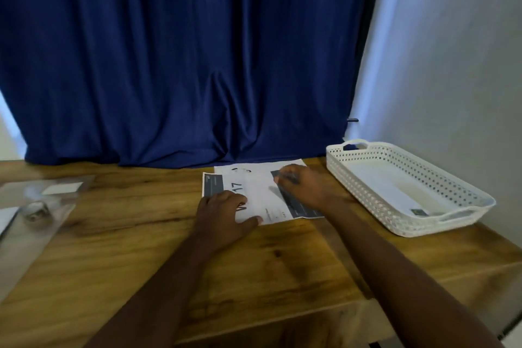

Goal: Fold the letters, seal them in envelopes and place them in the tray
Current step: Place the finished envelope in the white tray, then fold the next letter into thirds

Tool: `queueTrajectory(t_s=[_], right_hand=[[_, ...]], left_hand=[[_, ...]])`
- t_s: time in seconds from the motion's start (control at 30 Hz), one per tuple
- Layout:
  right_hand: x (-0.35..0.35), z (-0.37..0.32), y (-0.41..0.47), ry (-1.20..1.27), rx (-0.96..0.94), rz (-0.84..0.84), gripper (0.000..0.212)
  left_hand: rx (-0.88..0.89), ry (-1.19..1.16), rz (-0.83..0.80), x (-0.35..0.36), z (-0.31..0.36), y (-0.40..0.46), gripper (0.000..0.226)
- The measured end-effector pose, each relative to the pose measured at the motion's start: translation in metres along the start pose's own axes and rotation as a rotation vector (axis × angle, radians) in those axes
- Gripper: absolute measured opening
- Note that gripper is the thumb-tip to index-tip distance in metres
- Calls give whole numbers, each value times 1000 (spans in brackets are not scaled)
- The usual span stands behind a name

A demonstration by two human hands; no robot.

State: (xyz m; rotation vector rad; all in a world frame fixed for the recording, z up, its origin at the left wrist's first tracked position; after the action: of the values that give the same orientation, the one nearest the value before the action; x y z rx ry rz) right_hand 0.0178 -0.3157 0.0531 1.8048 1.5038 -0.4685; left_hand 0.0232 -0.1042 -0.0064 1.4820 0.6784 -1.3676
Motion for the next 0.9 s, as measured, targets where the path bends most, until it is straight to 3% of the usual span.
queueTrajectory(t_s=[0.1,0.23,0.33,0.67,0.9], right_hand=[[49,10,3,-91,78,-56,52],[88,18,1,-275,-4,-162,59],[91,22,-1,-286,-39,-167,59],[99,0,-16,-323,-85,-200,56],[136,-54,-28,-320,-137,-301,60]], left_hand=[[-96,33,45,-11,-22,-4,64],[-193,143,66,-21,-36,-7,48],[-232,224,45,-22,-33,-10,51],[-21,148,284,-58,12,-17,50],[-167,126,-90,-20,-58,-40,62]])
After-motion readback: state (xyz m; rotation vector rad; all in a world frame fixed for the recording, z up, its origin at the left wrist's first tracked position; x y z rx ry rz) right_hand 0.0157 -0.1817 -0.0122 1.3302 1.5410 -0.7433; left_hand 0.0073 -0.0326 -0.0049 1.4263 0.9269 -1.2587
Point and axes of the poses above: each hand's wrist, its own y-axis towards the middle knuckle, its own x-axis out of the palm, z = x × y, the point moved 8 cm from there along y, towards the middle knuckle, and after that the axes turned 12 degrees about y, right-handed, at the moved point
